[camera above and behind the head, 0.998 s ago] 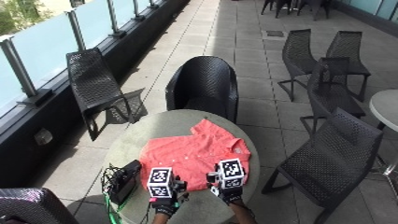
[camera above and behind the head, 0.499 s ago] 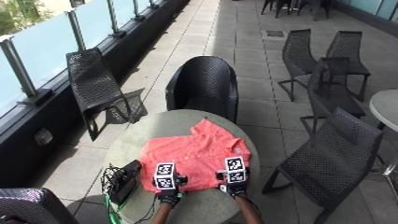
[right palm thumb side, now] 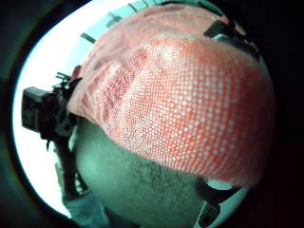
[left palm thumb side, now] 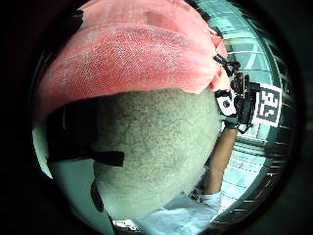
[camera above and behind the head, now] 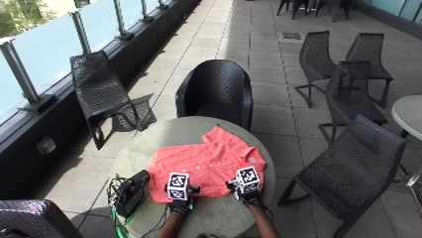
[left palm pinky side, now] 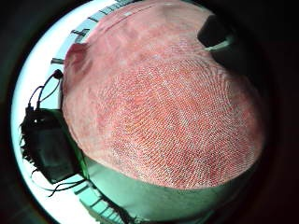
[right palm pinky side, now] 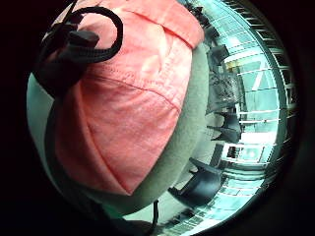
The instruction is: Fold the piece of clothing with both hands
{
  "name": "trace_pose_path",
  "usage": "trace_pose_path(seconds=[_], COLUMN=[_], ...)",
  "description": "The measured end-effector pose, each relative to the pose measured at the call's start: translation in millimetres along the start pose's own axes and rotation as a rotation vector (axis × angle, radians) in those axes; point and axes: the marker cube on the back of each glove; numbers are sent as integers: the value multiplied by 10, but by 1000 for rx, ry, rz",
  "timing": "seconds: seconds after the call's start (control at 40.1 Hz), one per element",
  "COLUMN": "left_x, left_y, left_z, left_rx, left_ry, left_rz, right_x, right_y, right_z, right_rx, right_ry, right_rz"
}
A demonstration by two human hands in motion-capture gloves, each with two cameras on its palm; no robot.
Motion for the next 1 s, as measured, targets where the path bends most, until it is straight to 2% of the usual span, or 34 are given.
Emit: trace_pose_path(seconds=[0.05, 0.1, 0.175, 0.2, 0.249, 0.349, 0.474, 0.549, 0.624, 0.673, 0.723, 0.848, 0.923, 0.998], left_x=[-44, -99, -210, -230, -229, -203, -203, -238, -295, -339, -410, -610, -659, -599], left_y=[-9, -152, -575, -634, -561, -138, 345, 458, 451, 391, 204, -586, -923, -985], left_z=[-22, 113, 563, 641, 632, 405, 93, -42, -227, -434, -601, -693, -680, -727], left_rx=[44, 100, 213, 233, 234, 161, -29, -151, -216, -220, -199, -183, -164, -175], left_ry=[-78, -131, -155, -149, -105, 23, 174, 263, 323, 350, 376, 372, 289, 225], left_rz=[-15, -5, 43, 57, 81, 121, 197, 261, 285, 270, 229, 62, -51, -133], right_x=[41, 65, 38, 27, 34, 104, 102, 123, 172, 212, 238, 107, 17, -35], right_y=[-110, -183, -218, -235, -292, -220, 204, 302, 227, 84, -132, -572, -904, -1272], right_z=[-23, -49, -92, -76, 73, 324, -13, -245, -458, -616, -776, -1266, -1227, -974], right_rx=[118, 210, 291, 311, 326, 223, -49, -150, -165, -153, -136, -136, -169, -185], right_ry=[33, 45, -4, -32, -90, -152, -219, -267, -303, -326, -349, -316, -223, -103], right_rz=[-6, -13, -29, -40, -74, -164, -290, -338, -345, -324, -286, -147, -75, -21])
